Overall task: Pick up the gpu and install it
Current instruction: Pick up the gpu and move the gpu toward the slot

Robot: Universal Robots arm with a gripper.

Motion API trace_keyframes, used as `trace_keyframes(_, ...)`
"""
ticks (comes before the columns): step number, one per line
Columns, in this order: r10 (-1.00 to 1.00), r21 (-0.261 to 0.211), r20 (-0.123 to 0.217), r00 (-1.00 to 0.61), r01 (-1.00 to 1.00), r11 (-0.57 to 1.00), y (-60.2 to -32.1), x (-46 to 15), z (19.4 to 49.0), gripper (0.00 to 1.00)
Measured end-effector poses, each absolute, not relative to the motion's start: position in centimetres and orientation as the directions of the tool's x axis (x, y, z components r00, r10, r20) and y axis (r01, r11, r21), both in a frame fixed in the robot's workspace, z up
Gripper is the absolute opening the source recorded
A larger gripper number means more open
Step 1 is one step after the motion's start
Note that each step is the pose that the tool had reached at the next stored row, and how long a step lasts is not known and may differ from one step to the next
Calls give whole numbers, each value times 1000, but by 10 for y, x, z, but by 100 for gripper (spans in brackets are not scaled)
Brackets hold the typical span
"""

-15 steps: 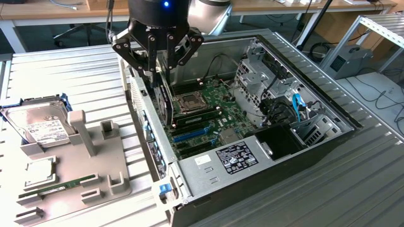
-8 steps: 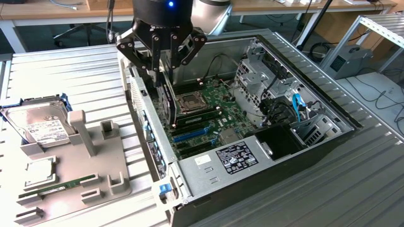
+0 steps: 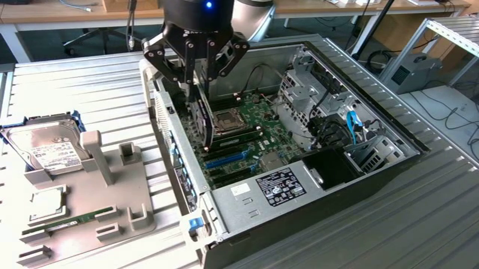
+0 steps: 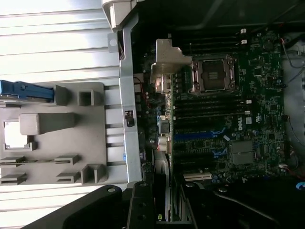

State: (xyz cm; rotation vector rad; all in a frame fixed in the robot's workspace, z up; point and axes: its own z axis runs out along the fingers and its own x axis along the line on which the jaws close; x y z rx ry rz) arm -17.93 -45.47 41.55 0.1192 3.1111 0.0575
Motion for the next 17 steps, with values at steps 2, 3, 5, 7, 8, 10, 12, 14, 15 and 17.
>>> trace_keyframes(2, 77, 38, -26, -997, 76, 996, -455, -178, 415, 26)
trace_keyframes(3, 77, 38, -26, -997, 76, 996, -455, -177, 415, 26)
trace_keyframes(5, 77, 38, -26, -997, 76, 996, -455, -175, 415, 26)
trace_keyframes(7, 77, 38, -26, -997, 76, 996, -455, -173, 415, 26)
trace_keyframes(8, 77, 38, -26, -997, 76, 996, -455, -173, 415, 26)
trace_keyframes(10, 77, 38, -26, -997, 76, 996, -455, -171, 415, 26)
trace_keyframes(12, 77, 38, -26, -997, 76, 996, -455, -170, 415, 26)
trace_keyframes(14, 77, 38, -26, -997, 76, 996, -455, -168, 415, 26)
trace_keyframes(15, 77, 38, -26, -997, 76, 996, -455, -167, 415, 26)
trace_keyframes(17, 77, 38, -26, -997, 76, 996, -455, -166, 415, 26)
